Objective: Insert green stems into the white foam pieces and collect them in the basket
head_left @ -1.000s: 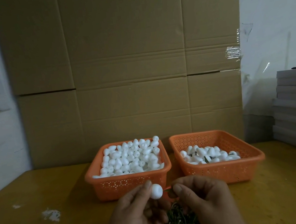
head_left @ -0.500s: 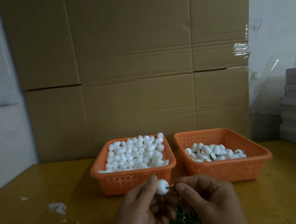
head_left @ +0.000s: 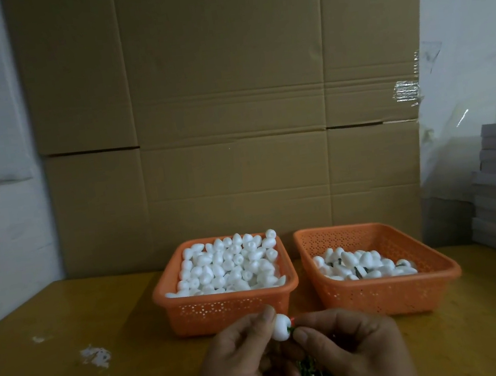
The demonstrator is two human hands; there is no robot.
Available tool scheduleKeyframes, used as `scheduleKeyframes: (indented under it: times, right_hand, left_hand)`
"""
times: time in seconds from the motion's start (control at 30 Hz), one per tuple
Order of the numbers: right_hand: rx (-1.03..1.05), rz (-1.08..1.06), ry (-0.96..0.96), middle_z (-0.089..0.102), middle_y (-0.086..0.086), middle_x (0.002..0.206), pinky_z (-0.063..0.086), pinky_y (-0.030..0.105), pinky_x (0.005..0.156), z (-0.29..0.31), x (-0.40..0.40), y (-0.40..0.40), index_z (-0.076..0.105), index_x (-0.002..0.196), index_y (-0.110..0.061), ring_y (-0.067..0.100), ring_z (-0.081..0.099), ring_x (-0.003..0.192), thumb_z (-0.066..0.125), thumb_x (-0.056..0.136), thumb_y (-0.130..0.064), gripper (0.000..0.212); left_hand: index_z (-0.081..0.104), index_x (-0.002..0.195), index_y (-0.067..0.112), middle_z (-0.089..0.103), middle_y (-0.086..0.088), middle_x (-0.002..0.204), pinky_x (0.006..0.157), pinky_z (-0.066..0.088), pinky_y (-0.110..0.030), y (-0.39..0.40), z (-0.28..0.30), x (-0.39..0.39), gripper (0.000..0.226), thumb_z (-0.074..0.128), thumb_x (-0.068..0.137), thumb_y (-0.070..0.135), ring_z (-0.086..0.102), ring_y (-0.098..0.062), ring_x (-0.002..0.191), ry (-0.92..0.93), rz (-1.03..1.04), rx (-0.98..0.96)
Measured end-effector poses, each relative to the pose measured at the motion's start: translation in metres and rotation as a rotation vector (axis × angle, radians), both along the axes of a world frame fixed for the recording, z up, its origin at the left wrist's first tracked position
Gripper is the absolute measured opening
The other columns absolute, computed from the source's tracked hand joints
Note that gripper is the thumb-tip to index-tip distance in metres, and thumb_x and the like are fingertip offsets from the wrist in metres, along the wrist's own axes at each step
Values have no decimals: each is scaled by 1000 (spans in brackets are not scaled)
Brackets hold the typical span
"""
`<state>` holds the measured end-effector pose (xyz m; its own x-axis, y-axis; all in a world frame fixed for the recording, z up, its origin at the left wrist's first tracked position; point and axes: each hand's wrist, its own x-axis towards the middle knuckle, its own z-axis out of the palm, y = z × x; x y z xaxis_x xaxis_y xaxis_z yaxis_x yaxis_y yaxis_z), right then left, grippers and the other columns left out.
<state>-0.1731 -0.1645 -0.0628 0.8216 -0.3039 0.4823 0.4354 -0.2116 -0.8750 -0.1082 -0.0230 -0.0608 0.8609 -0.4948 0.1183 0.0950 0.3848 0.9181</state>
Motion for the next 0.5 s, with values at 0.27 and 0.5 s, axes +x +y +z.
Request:
scheduleKeyframes:
  times: [0.27,0.5]
  right_hand:
    - [-37,34,-42,76,12,72,59,27,66,2,-2,0,83,80,-19,27,76,71,79,70,-16,10]
    - [-96,17,49,78,5,75,59,24,69,2,-3,-3,83,78,-21,19,76,75,80,79,-3,19]
  left_hand:
    - [72,70,8,59,-22,59,43,37,-25,2,-1,1,47,89,59,50,53,-25,44,-134,38,44]
    - [74,73,8,57,-18,57,46,39,-26,1,-3,1,54,81,47,55,51,-24,46,-221,116,83]
